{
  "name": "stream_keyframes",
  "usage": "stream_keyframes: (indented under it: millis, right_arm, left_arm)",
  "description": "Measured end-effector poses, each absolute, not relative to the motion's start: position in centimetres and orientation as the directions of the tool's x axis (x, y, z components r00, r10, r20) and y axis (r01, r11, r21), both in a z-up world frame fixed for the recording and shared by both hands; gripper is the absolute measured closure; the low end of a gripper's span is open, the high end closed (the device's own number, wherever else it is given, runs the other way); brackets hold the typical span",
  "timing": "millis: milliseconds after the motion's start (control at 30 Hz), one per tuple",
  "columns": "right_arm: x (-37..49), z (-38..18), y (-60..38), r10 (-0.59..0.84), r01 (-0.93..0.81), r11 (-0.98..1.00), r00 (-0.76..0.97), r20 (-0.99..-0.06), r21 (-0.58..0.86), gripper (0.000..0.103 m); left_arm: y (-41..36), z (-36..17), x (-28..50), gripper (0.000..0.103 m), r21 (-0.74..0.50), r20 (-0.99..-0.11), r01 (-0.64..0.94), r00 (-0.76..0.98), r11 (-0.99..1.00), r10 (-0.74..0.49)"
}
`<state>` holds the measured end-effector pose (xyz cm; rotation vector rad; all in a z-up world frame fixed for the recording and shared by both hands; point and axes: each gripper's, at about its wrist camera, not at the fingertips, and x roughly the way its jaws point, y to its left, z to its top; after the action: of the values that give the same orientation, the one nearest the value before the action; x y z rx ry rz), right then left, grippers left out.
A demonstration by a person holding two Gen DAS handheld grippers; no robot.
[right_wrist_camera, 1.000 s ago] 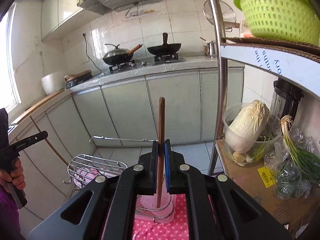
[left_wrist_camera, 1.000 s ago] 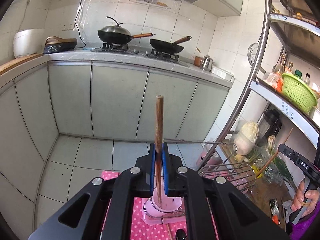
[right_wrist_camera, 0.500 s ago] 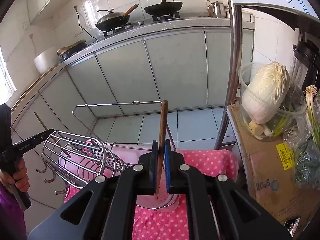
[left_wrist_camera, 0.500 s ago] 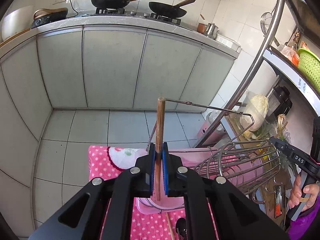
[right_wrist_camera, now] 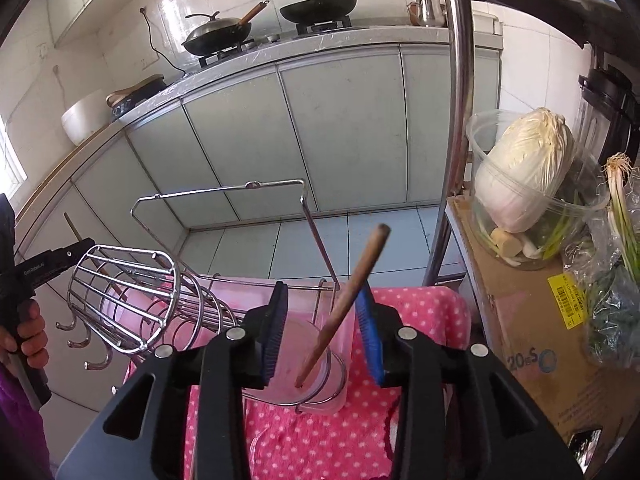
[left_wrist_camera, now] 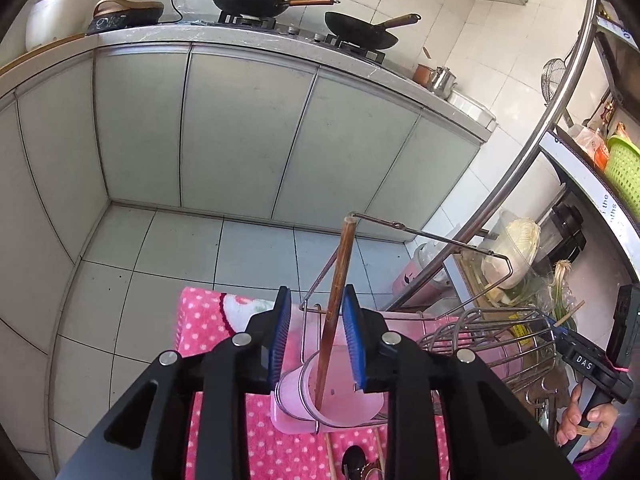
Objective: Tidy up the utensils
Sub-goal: 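Lower the chopstick into the pink cup and open the right gripper, then move the open right gripper back down to the utensil row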
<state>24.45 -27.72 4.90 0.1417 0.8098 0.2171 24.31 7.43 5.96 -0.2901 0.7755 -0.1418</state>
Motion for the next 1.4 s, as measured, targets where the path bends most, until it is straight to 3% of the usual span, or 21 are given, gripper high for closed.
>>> stream_keyframes:
  millis: [900, 1100, 1400]
  right_arm:
    - [15.6, 4.3, -29.2, 0.25, -0.12, 0.964, 0.717, -0.651, 0.238, 0.066]
    - [12.7, 2.3, -27.3, 0.295, -0.161, 0.953, 0.697, -0.654, 0.257, 0.066]
    - [11.3, -2.2, -25.1, 0.334, -0.162, 0.939, 0.629, -0.702, 0.302, 0.067]
  left_arm:
    - [7.6, 7.1, 16.8, 0.076, -0.265, -0.635, 0.052, 0.742, 0.963, -0.215]
    - [5.6, 4.5, 13.7, 0.076, -0.248, -0.661, 0.092, 0.711, 0.964, -0.238]
    - [3.0, -3.5, 12.1, 0.076, -0.263, -0.773, 0.092, 0.575, 0.96, -0.267]
